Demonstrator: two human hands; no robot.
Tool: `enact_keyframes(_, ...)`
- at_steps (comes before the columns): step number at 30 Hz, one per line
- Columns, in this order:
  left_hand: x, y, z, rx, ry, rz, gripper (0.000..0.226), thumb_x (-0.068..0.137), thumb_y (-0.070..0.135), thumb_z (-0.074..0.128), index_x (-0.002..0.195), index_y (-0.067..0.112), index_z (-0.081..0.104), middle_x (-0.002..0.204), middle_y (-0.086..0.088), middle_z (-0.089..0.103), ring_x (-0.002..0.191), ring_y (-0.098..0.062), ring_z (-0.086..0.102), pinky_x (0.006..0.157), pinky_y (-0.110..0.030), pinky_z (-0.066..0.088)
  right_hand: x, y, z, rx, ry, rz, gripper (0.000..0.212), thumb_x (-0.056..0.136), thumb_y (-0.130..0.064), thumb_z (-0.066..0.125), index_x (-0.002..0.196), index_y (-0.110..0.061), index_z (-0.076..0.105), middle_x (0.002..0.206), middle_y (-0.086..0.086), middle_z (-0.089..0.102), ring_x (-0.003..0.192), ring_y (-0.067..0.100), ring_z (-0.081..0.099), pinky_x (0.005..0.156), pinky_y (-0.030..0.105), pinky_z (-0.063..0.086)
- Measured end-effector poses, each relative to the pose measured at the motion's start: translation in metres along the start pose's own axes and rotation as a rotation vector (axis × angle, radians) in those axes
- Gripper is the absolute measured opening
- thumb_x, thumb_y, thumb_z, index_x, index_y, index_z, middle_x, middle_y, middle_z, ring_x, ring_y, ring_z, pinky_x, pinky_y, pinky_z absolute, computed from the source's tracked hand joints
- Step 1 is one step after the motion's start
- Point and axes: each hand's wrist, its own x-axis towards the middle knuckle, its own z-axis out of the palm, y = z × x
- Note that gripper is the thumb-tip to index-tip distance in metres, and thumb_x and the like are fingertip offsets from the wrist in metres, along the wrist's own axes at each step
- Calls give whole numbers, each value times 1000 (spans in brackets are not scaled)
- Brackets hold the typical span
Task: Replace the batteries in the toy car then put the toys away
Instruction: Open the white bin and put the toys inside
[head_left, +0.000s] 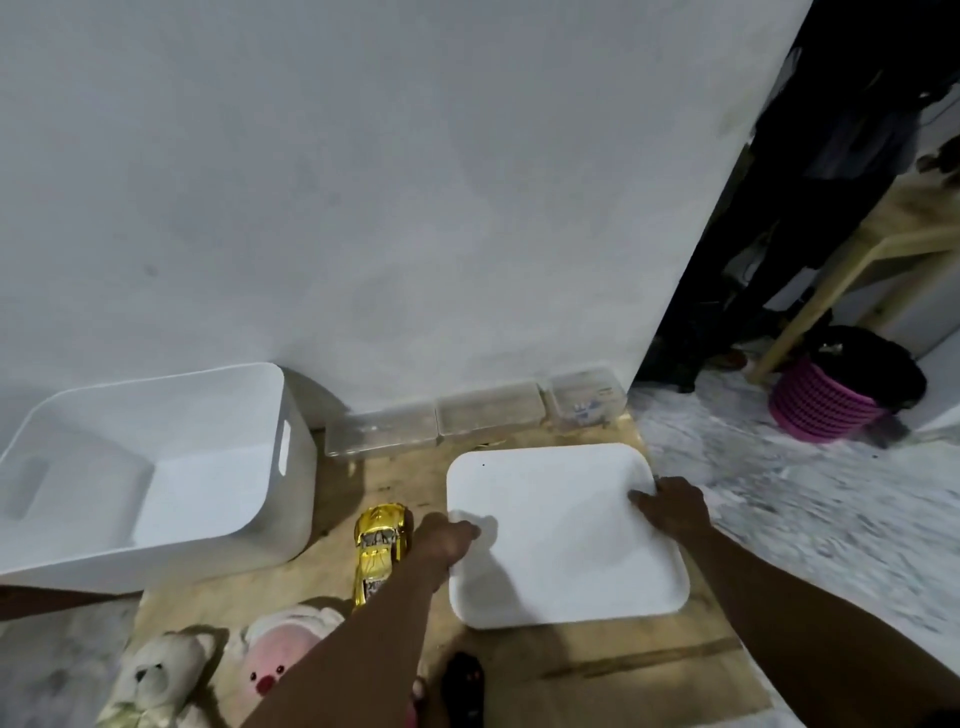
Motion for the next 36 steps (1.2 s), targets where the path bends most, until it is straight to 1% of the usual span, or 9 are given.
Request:
enact_keyframes(9, -12, -3, -18, -12, 49, 90, 24, 90, 24, 65, 108, 9, 61, 99, -19, 67, 76, -29, 60, 48, -26, 45, -13, -17, 7, 28, 174, -1, 39, 87, -32, 66, 120, -10, 63, 119, 17, 64, 113, 36, 58, 95, 42, 49)
enact_keyframes(13, -18, -13, -54, -101, 166, 183, 16, 83, 32, 69, 91, 18, 66, 96, -11, 72, 82, -28, 67, 71, -39, 60, -37, -57, 23, 180, 315, -196, 21, 86, -18, 68, 107, -15, 68, 92, 3, 67, 92, 29, 66, 87, 39, 51)
enact_keyframes(14, -21, -19, -68, -112, 193, 204, 16, 82, 32, 70, 91, 19, 66, 88, -9, 70, 74, -25, 65, 65, -35, 58, -47, -72, 30, 200, 318, -262, 14, 86, -16, 69, 100, -15, 70, 83, 1, 67, 82, 26, 67, 82, 36, 52)
enact_keyframes(16, -32, -30, -95, -145, 245, 247, 10, 85, 26, 69, 92, 20, 66, 74, -4, 64, 59, -18, 58, 52, -25, 46, -68, -105, 46, 221, 270, -406, 4, 86, -15, 70, 87, -18, 69, 70, -3, 67, 64, 15, 65, 69, 27, 52)
enact_keyframes(19, -47, -57, -136, -39, 415, 347, 9, 84, 27, 64, 82, 22, 71, 79, 0, 72, 70, -20, 67, 66, -28, 54, -107, -154, 78, 184, 69, -537, 7, 89, -22, 69, 83, -25, 68, 63, -12, 64, 59, -1, 60, 60, 4, 39)
enact_keyframes(23, -72, -112, -183, 96, 591, 361, 15, 81, 30, 62, 78, 22, 74, 77, 6, 74, 76, -13, 70, 73, -28, 56, -168, -208, 129, 196, -155, -734, 4, 87, -27, 73, 86, -23, 73, 65, -14, 62, 63, -1, 60, 62, 16, 45)
enact_keyframes(27, -86, -168, -219, 206, 698, 253, 13, 81, 29, 60, 81, 24, 72, 84, 5, 73, 84, -19, 67, 70, -28, 52, -225, -245, 177, 50, -284, -795, 31, 83, -45, 73, 101, -20, 72, 84, -3, 70, 79, 12, 63, 66, 20, 41)
enact_keyframes(30, -87, -202, -237, 381, 679, 160, 28, 82, 36, 62, 108, 28, 69, 112, -2, 67, 110, -24, 60, 87, -35, 51, -253, -256, 206, -193, -352, -807, 59, 77, -60, 70, 119, -19, 62, 112, 5, 65, 104, 24, 62, 78, 27, 42)
enact_keyframes(36, -80, -251, -237, 512, 469, -42, 75, 81, 48, 62, 147, 38, 26, 133, -6, 47, 125, -29, 46, 102, -51, 36, -274, -262, 249, -396, -277, -757, 84, 73, -73, 62, 138, -28, 34, 136, 5, 44, 119, 32, 52, 94, 41, 49)
